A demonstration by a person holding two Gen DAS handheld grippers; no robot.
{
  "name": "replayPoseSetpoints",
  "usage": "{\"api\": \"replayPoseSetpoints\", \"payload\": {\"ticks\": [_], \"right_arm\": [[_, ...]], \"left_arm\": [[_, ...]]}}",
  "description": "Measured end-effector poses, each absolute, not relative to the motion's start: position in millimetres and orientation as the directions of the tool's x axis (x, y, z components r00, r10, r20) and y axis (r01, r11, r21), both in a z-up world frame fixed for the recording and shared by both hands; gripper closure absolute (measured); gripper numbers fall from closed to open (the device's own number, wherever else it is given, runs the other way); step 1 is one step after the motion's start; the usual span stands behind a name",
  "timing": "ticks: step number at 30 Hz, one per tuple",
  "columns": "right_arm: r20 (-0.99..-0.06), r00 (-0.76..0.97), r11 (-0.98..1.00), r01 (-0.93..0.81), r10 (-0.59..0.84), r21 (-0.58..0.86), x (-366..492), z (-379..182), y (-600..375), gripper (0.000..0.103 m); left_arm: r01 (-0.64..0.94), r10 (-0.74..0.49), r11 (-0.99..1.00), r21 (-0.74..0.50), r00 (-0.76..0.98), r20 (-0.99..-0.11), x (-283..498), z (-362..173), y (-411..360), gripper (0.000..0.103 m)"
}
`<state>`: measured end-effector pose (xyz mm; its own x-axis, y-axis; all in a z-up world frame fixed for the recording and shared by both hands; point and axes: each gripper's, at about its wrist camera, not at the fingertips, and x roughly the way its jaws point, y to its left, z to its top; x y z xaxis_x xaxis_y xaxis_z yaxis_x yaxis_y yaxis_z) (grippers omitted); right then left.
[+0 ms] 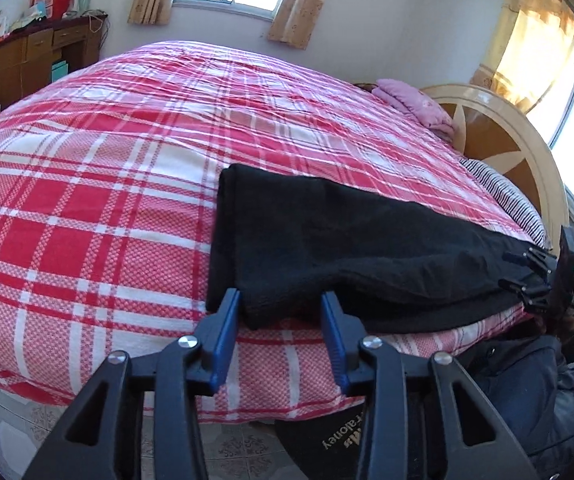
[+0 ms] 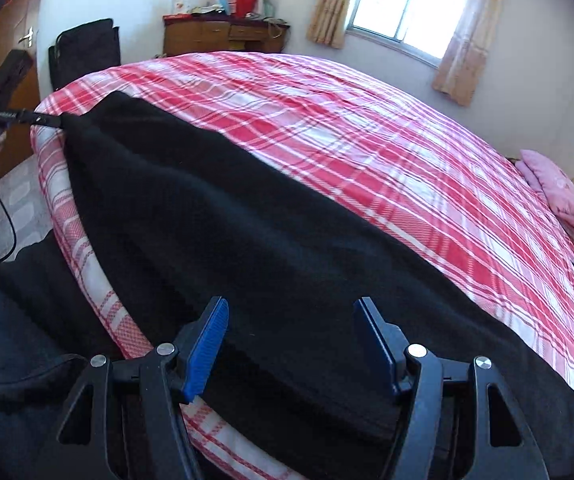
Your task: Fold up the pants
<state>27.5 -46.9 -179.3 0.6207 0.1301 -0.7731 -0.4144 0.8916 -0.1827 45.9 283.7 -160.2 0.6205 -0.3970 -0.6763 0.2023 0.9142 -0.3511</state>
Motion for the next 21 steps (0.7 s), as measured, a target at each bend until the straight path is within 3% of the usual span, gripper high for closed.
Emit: {"api": "replayPoseSetpoints", "payload": {"ticks": [3,4,6,15,17,19,21], "right_arm": [[-0.777,0.617,0.877,-0.435,0.126,-0.204,26.8,-182.2,-38.4,0.036],[-0.779,0.615,0.872,-0.442,0.126,-0.208,26.7,-183.3,-36.1,0.036],[-0.784,0.606,0.866,-0.455,0.130,-0.208,26.9,-185.7,-33.0,0.036],[-0.808,0.574,0.829,-0.510,0.130,-0.229,34.9,-195.4,-17.3,0.037],[-0.814,0.565,0.823,-0.522,0.135,-0.226,36.1,-196.1,-13.3,0.056],[-0.829,0.536,0.821,-0.538,0.158,-0.191,38.1,-197.1,-10.9,0.068],[-0.835,0.528,0.811,-0.551,0.157,-0.196,36.7,-197.4,-7.9,0.069]], "left_arm": [[0.209,-0.395,0.916,-0.343,0.624,-0.674,48.9,-160.9,280.8,0.060],[0.207,-0.379,0.923,-0.324,0.629,-0.679,50.0,-160.5,279.8,0.065],[0.201,-0.358,0.932,-0.301,0.633,-0.687,51.4,-159.6,278.8,0.084],[0.274,-0.339,0.940,-0.202,0.702,-0.626,65.3,-121.7,271.9,0.085],[0.280,-0.334,0.941,-0.188,0.703,-0.628,73.7,-122.1,271.0,0.085],[0.275,-0.334,0.942,-0.194,0.695,-0.636,81.8,-128.9,273.7,0.085],[0.269,-0.338,0.941,-0.208,0.689,-0.641,84.7,-134.9,276.9,0.085]]}}
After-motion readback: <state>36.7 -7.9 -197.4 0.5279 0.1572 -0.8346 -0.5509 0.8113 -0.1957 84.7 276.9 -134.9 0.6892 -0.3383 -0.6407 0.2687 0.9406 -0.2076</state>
